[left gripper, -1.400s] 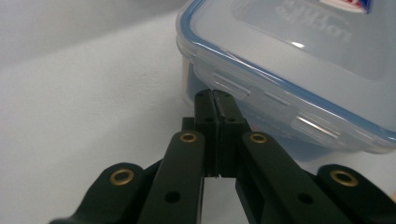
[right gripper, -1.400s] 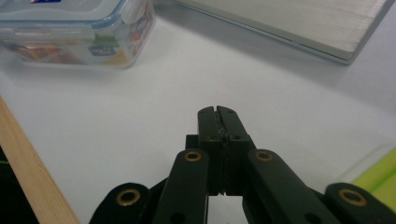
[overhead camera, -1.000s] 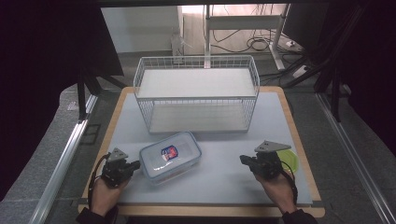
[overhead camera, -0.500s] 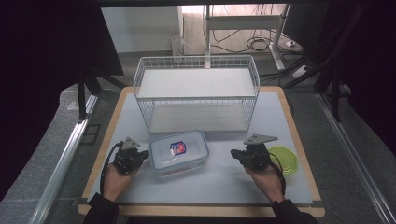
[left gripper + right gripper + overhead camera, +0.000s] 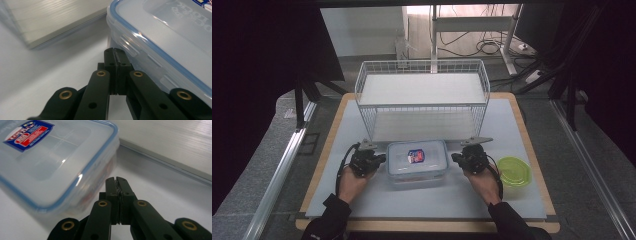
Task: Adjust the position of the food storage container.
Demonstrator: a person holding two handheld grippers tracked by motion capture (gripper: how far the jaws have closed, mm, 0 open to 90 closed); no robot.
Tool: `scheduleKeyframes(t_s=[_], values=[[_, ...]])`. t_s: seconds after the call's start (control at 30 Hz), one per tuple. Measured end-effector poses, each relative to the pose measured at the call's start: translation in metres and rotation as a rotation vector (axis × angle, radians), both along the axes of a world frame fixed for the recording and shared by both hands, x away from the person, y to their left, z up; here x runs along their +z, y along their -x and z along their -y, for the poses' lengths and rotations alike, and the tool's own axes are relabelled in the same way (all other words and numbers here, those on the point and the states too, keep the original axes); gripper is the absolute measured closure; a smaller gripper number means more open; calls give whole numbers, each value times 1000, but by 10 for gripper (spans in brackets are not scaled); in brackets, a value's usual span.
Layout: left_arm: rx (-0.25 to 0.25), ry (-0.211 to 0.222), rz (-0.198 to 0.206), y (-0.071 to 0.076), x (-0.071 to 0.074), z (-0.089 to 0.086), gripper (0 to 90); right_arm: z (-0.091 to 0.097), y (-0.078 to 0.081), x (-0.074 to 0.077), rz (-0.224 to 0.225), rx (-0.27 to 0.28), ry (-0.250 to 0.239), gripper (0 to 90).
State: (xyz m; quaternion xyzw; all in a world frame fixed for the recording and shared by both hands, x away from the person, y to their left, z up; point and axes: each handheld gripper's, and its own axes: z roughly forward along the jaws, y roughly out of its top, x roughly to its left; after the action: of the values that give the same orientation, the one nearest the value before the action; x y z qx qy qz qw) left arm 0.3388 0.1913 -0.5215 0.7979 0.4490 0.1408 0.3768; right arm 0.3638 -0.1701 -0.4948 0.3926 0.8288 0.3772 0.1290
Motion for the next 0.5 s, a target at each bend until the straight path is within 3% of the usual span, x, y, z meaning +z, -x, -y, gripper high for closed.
scheduleKeyframes(t_s=[0.17,0.3,0.43,0.5], values=[[-25,11,6,-1,1,10,900,2,1,-1,-31,-16,12,900],[-49,23,-14,2,2,13,900,4,4,-2,-64,-18,23,900],[-49,20,-20,8,2,16,900,1,15,-1,-46,-18,72,900],[-56,14,-22,12,3,18,900,3,18,-1,-50,-19,74,900]])
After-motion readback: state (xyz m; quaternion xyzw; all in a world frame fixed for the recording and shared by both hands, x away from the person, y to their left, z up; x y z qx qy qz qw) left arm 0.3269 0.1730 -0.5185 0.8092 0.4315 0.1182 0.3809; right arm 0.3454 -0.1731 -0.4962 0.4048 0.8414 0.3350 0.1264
